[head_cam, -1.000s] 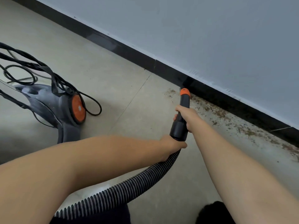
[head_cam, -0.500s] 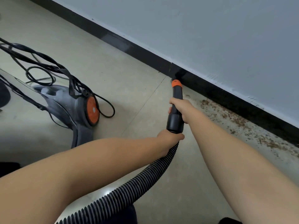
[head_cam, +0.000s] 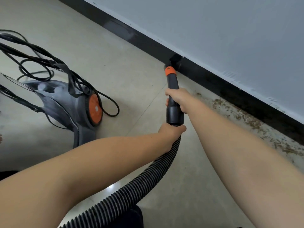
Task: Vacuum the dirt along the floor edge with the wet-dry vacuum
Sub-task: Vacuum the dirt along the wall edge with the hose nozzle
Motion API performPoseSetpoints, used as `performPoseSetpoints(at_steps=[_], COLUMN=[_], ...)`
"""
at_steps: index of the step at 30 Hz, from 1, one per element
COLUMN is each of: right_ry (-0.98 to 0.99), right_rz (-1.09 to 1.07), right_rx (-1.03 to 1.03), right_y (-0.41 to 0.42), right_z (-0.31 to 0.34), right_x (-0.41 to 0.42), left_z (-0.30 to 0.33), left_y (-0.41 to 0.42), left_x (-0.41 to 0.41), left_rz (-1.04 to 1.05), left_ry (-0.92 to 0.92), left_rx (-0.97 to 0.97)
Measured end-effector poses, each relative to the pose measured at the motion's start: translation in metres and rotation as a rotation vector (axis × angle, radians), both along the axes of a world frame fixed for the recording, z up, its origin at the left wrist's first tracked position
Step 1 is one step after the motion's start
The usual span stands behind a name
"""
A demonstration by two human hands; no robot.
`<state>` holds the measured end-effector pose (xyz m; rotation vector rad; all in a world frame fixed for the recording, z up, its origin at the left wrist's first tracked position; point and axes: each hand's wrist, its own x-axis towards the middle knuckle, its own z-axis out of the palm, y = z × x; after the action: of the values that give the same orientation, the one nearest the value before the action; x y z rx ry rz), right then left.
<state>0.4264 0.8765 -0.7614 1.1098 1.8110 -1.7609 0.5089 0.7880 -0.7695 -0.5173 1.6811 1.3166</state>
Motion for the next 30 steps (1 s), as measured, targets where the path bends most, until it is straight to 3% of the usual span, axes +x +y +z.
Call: performPoseSetpoints(at_steps=[9, 20, 26, 30], right_ry=[0.006, -0.026, -0.028, -0.026], right_rz=[-0.266, -0.579, -0.608, -0.508], right_rx=[-0.038, -0.065, -0.078, -0.113], right_y=[-0.023, -0.002, 0.011, 0.008], right_z=[-0.005, 0.004, 0.008, 0.012], right_x=[0.109, 0.206, 0.216, 0.194], left_z=[0.009, 0.029, 0.033, 0.032], left_y=[-0.039, -0.035, -0.021, -0.023], left_x=[0.082, 0.140, 0.148, 0.138], left_rz=[-0.309, -0.620, -0.639, -0.560], left_ry=[-0.034, -0.033, -0.008, 0.007], left_rx=[-0.136, -0.023, -0.027, -0.044])
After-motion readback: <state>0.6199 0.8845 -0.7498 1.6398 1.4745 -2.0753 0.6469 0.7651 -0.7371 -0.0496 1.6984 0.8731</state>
